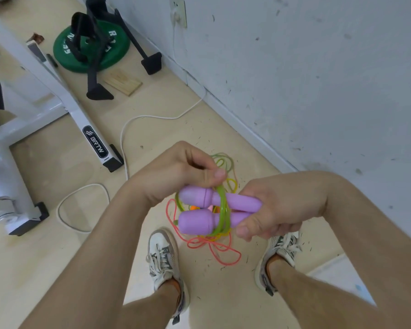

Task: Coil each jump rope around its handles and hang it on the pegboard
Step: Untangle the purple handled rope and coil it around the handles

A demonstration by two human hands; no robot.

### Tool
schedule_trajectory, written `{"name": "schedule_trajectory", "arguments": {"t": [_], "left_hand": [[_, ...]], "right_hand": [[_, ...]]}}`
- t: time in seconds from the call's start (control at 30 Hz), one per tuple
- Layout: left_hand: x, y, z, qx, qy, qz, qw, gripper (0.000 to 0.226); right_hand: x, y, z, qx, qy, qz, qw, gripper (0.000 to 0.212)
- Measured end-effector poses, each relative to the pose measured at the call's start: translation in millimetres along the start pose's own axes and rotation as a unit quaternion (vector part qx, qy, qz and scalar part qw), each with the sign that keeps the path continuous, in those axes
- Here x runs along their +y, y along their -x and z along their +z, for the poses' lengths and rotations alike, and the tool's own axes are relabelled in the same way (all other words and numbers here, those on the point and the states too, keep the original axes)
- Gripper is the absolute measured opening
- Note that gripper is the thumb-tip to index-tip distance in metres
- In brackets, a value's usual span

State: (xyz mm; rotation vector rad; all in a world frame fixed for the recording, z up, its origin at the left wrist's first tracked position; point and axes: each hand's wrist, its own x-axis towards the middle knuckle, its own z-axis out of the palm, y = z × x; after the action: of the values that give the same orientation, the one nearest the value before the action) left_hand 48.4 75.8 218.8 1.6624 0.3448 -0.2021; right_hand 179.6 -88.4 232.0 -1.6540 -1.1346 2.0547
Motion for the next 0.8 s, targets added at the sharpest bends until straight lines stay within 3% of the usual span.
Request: {"name": "schedule_trajectory", "arguments": {"t": [0.07, 0.17, 0.23, 0.3, 0.33, 0.43, 0.57, 0.63, 0.7, 0.8], "left_hand": [[4, 3, 1, 0.011, 0.089, -0.013, 0.996, 0.022], [2, -2, 11, 0.109, 0.236, -0.066, 0.964, 0.043], [-1, -10, 21, 0.066, 0.217, -0.022, 0.974, 0.027], [-6, -18, 27, 0.083, 0.130, -0.007, 0.988, 0.038], [-8, -21, 29, 0.126, 0.032, -0.005, 0.992, 0.041], [-7, -24, 36, 0.191, -0.285, 0.046, 0.938, 0.029], [-4, -22, 36, 0.200, -0.403, 0.026, 0.893, 0.023], [-1, -20, 37, 0.191, -0.438, 0.038, 0.877, 0.023], [0, -18, 39, 0.171, -0.478, 0.061, 0.859, 0.025], [-2, -18, 39, 0.146, -0.495, 0.132, 0.846, 0.026]], "right_hand": [[0, 2, 1, -0.025, -0.044, -0.058, 0.997, 0.021], [4, 4, -3, -0.009, -0.165, -0.169, 0.972, 0.033], [6, 3, -5, 0.066, -0.259, -0.204, 0.942, 0.034], [6, -1, -8, 0.182, -0.293, -0.192, 0.919, 0.028], [6, -3, -8, 0.235, -0.285, -0.175, 0.912, 0.025], [5, -10, -7, 0.325, -0.241, -0.117, 0.907, 0.019], [11, -19, -9, 0.434, -0.172, -0.049, 0.883, 0.028], [19, -21, -14, 0.509, -0.081, 0.003, 0.857, 0.031], [25, -20, -18, 0.524, 0.021, 0.054, 0.850, 0.034], [27, -20, -18, 0.419, 0.082, 0.118, 0.896, 0.036]]}}
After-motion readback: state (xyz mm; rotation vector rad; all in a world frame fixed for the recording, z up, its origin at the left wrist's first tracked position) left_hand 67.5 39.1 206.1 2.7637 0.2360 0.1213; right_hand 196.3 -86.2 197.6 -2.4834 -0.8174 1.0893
